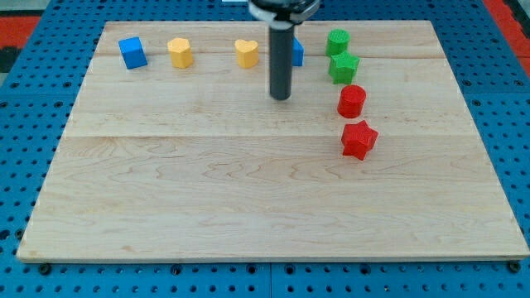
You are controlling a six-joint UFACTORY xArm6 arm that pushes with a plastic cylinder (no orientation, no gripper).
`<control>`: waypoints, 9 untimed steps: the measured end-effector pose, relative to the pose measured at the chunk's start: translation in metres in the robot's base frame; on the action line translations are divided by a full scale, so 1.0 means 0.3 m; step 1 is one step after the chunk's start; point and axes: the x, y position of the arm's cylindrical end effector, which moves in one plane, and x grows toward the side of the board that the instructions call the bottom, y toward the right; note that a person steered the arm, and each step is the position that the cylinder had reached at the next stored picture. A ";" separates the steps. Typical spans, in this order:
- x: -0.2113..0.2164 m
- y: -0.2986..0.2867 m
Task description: Move the line of blocks towards top center
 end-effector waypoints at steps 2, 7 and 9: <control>-0.196 0.263; 0.009 -0.263; -0.069 -0.998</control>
